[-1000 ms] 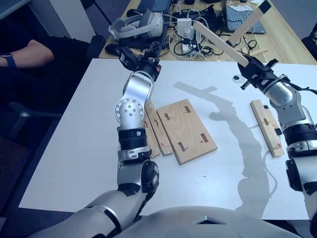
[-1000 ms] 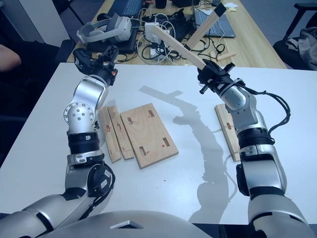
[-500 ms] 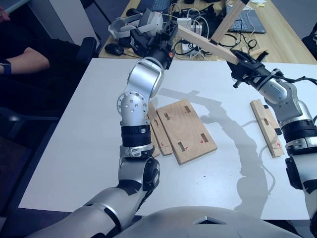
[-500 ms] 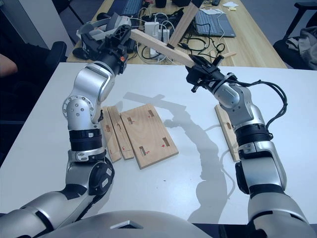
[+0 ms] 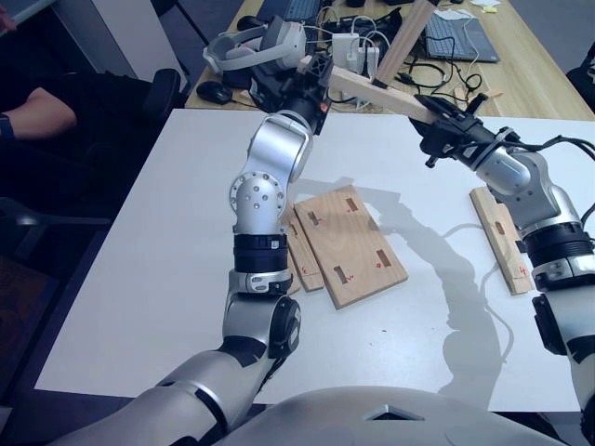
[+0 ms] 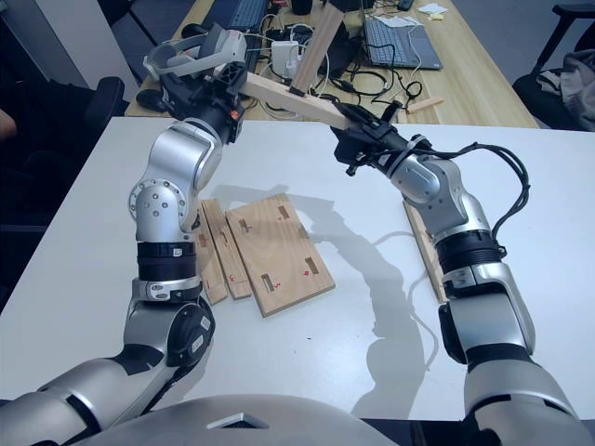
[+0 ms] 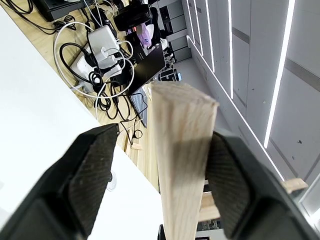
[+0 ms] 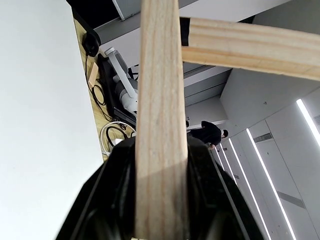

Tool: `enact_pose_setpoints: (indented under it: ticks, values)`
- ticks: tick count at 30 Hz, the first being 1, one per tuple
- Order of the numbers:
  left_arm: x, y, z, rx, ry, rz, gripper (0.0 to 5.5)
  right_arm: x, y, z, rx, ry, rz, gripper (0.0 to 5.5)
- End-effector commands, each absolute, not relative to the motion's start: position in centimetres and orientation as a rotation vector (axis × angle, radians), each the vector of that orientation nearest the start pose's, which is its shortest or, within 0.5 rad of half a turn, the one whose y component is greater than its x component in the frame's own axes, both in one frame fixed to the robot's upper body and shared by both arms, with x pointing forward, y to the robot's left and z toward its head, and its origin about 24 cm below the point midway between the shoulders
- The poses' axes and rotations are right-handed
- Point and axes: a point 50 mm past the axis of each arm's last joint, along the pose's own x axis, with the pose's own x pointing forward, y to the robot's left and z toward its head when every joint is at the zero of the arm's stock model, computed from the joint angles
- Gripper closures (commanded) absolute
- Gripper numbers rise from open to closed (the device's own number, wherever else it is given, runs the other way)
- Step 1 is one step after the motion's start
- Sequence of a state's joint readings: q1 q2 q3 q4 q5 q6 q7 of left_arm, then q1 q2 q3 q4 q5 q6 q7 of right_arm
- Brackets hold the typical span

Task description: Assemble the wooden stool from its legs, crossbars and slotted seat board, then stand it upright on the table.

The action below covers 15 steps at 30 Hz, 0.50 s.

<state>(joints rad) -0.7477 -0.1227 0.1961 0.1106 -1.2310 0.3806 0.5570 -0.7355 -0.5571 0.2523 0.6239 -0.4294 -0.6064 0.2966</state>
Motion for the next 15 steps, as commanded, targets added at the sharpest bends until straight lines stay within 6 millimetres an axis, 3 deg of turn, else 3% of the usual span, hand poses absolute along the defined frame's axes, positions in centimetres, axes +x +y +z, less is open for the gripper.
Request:
enact_pose_setpoints:
  ticks: [1,9,15]
  values:
    - [34.30,3.57,22.89,-1.305,0.208,-0.327,3.17,35.56,-15.79,16.67,-1.179,-0.524,0.635,4.48]
    - [34.08,3.37,22.94,-1.293,0.216,-0.335,4.19,35.53,-15.91,16.11,-1.202,-0.506,0.651,4.48]
    - [34.03,3.50,23.22,-1.304,0.199,-0.334,4.21,35.57,-15.87,16.11,-1.216,-0.507,0.649,4.48]
